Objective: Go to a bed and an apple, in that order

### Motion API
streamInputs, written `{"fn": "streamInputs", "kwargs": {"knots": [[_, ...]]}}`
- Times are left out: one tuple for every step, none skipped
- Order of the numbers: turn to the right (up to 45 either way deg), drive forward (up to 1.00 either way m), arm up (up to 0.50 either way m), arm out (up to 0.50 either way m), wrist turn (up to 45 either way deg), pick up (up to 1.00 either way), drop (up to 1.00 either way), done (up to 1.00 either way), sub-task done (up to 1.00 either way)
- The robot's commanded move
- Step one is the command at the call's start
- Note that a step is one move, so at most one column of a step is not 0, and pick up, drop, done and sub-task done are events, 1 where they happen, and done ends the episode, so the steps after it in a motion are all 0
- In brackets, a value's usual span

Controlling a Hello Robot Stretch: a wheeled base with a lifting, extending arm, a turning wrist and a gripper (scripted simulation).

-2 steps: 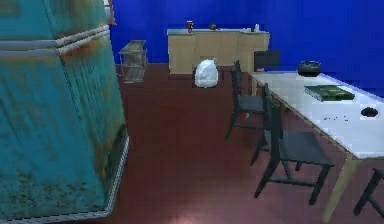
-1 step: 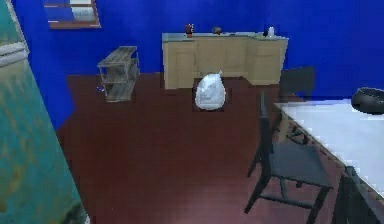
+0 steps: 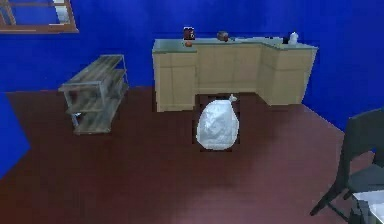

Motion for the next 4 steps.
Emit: {"fn": "streamInputs", "kwargs": {"knots": [[-6.0,0.00,0.00,0.00,0.0,0.00,0.00,0.00,0.00],[0.0,0.40,0.00,0.00,0.0,0.00,0.00,0.00,0.00],[39.0,0.00,0.00,0.00,0.0,0.00,0.00,0.00,0.00],[0.0,1.00,0.00,0.00,0.0,0.00,0.00,0.00,0.00]]}}
